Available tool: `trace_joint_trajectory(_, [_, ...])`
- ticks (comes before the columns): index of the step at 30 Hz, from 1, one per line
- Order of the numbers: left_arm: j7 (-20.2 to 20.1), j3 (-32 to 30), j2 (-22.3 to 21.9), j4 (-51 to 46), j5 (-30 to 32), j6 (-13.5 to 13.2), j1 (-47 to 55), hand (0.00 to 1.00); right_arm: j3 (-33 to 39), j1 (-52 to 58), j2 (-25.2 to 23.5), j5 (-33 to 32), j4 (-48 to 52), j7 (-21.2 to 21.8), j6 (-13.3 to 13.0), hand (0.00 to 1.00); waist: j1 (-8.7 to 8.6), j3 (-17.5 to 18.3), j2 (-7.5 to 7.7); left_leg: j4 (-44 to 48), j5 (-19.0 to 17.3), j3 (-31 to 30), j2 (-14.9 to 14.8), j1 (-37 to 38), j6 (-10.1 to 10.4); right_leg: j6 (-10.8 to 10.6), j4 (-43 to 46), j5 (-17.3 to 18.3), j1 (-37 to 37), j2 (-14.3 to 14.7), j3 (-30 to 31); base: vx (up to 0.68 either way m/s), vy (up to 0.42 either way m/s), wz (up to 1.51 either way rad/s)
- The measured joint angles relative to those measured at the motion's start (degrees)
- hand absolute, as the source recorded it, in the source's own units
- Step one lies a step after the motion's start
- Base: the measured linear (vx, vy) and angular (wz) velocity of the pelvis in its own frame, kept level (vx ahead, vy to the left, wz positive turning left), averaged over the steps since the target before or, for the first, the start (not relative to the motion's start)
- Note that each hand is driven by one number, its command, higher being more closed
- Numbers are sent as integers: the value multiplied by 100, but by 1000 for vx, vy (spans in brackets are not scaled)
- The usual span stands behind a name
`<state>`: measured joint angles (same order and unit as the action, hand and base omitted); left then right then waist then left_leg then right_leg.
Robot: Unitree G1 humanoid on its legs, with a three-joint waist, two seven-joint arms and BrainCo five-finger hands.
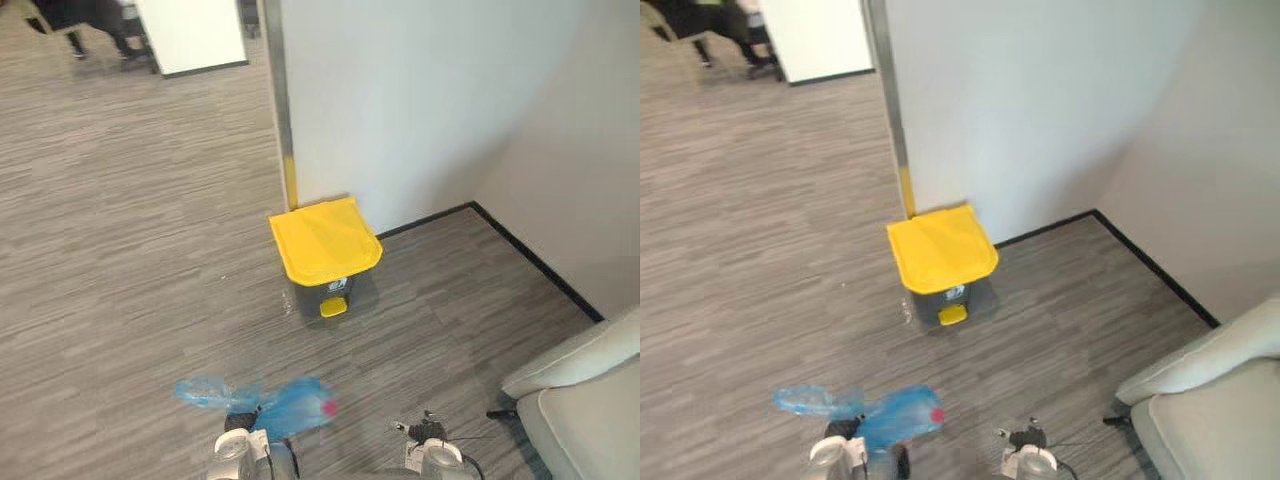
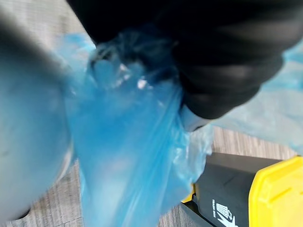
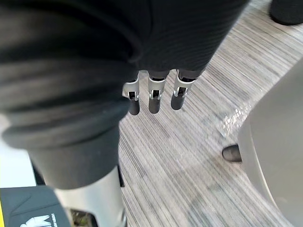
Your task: Gather rubbish on tea table into small bin, then transfer packed bag to large trash can.
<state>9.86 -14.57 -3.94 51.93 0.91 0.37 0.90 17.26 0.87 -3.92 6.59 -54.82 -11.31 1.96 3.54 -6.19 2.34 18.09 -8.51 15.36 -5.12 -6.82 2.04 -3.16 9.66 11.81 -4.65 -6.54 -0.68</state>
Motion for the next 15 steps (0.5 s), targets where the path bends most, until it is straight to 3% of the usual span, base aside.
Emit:
trace_joint_trajectory(2, [1, 4, 19, 72, 1, 4, 10, 100, 21, 14, -7, 9, 1, 1, 12, 0, 7, -1, -3, -133, -29, 94, 85, 305, -49, -28, 115, -111, -112, -79, 40, 260, 156, -36])
trace_joint_trajectory(3, [6, 1, 35, 96, 2, 5, 35, 100, 10, 13, -7, 14, 3, 7, 10, 0, 28, 6, -46, -390, -72, 219, 105, 634, -98, -35, 629, -121, 27, -75, 140, 186, 134, -52])
trace_joint_trajectory(4, [6, 39, 48, 105, 2, 9, 89, 100, -50, 15, -3, 19, 10, 12, 7, 0, 27, 46, -125, -615, -140, 268, 96, 842, -116, -186, 1653, -130, 510, -56, 148, 177, 127, -48])
trace_joint_trajectory(5, [5, 69, 55, 106, 2, 9, 103, 100, -66, 14, -1, 20, 23, 12, 7, 0, 27, 38, -150, -681, -182, 271, 98, 911, -103, -305, 2081, -161, 697, -68, 138, 166, 106, -19])
trace_joint_trajectory(6, [10, 159, 110, 111, 2, 22, 63, 100, -112, 20, 24, 23, 97, 31, 16, 0, -24, -38, -137, -790, -261, 273, 174, 1128, -141, -676, 3351, -340, 1315, -174, 158, 180, 69, 2])
trace_joint_trajectory(7, [15, 154, 146, 155, 0, 43, 65, 100, -105, 40, 26, 18, 227, 29, 7, 0, -42, -88, -150, -780, -397, 247, 202, 1315, -133, -510, 4115, -212, 1660, -248, 107, 190, 45, 4])
trace_joint_trajectory(8, [17, 150, 157, 178, -1, 45, 63, 100, -103, 60, 27, 14, 243, 28, -8, 0, -50, -89, -135, -773, -443, 241, 202, 1380, -121, -460, 4236, -151, 1735, -250, 68, 262, -17, 12])
trace_joint_trajectory(10, [16, 144, 182, 242, 1, 46, 59, 100, -96, 70, 27, 11, 255, 30, -46, 0, -75, -101, -111, -867, -566, 128, 165, 1733, -79, -197, 4043, 265, 1992, -248, -343, 279, -87, 25])
trace_joint_trajectory(12, [13, 126, 164, 266, 2, 45, 55, 100, -81, 45, 27, 17, 256, 35, -47, 0, -94, -101, -116, -1000, -602, 41, 122, 1910, -33, -102, 3512, 302, 2134, -224, -568, 238, -155, 33])
trace_joint_trajectory(13, [14, 44, 132, 269, 3, 44, 51, 100, -41, -1, 28, 17, 257, 42, -45, 0, -127, -120, -132, -1019, -714, -69, 21, 1977, 89, -17, 2744, 212, 2260, -99, -603, 398, -286, 49])
trace_joint_trajectory(14, [11, -2, 135, 280, 3, 41, 38, 100, -38, -16, 24, 6, 231, 51, -44, 0, -135, -151, -104, -999, -853, -226, -46, 2058, 300, 77, 1706, -542, 2239, 86, -358, 422, -307, 45])
trace_joint_trajectory(15, [14, -23, 116, 322, 3, 46, 6, 100, -21, -36, 22, 12, 222, 57, -43, 0, -143, -164, -149, -1005, -894, -355, -78, 2119, 332, 139, 1703, -518, 2087, 182, -400, 312, -197, 31])
